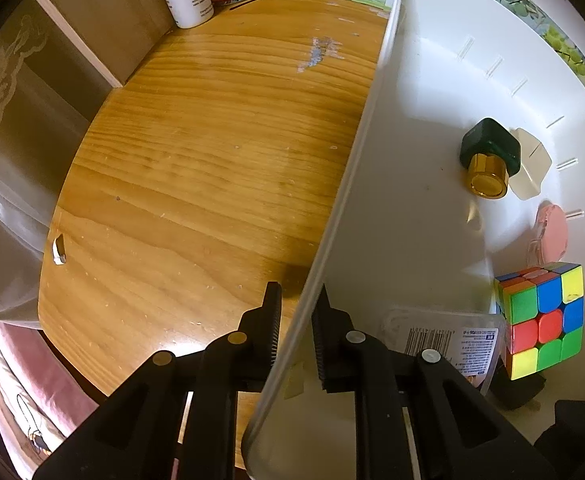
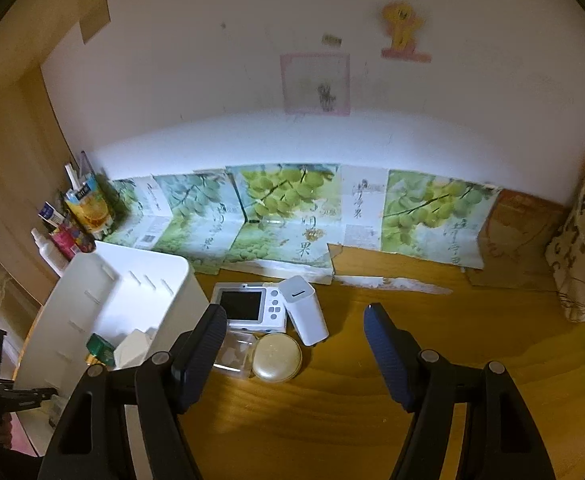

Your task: Organize rigid objects

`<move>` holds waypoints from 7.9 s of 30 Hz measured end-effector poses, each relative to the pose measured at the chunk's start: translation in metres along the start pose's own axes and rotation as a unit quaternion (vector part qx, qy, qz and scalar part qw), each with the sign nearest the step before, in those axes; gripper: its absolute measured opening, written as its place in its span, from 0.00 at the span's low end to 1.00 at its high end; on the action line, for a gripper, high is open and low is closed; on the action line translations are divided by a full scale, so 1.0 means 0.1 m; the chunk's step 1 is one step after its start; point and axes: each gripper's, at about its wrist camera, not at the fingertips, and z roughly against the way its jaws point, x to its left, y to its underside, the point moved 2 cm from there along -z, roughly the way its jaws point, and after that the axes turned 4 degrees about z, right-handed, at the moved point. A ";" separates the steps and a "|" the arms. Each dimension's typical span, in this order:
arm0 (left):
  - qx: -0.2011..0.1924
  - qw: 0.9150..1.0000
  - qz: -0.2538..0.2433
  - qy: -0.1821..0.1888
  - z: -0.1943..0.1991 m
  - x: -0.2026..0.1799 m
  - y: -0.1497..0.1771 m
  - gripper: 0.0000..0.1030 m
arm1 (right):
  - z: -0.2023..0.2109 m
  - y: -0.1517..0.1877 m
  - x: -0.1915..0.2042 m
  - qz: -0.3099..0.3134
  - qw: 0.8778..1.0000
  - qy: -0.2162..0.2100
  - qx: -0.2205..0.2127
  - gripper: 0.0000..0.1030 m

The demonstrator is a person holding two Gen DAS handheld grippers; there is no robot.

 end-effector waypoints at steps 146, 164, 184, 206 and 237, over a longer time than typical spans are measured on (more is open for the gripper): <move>0.010 0.997 -0.072 -0.002 -0.06 -0.16 0.12 0.20 | -0.36 1.21 0.91 0.179 0.981 -0.051 0.059 0.67; 0.009 0.997 -0.077 0.000 -0.09 -0.17 0.10 0.20 | -0.41 1.20 0.93 0.173 0.982 -0.044 0.057 0.65; 0.000 0.994 -0.106 0.012 -0.06 -0.27 0.01 0.20 | -0.19 1.24 0.89 0.154 0.987 -0.021 0.047 0.49; -0.007 0.989 -0.145 0.036 -0.02 -0.10 0.02 0.20 | 0.17 1.29 0.86 0.094 0.994 0.043 0.045 0.21; -0.005 0.995 -0.103 0.003 -0.09 -0.22 0.00 0.08 | -0.40 1.13 0.68 0.079 0.992 -0.001 0.100 0.62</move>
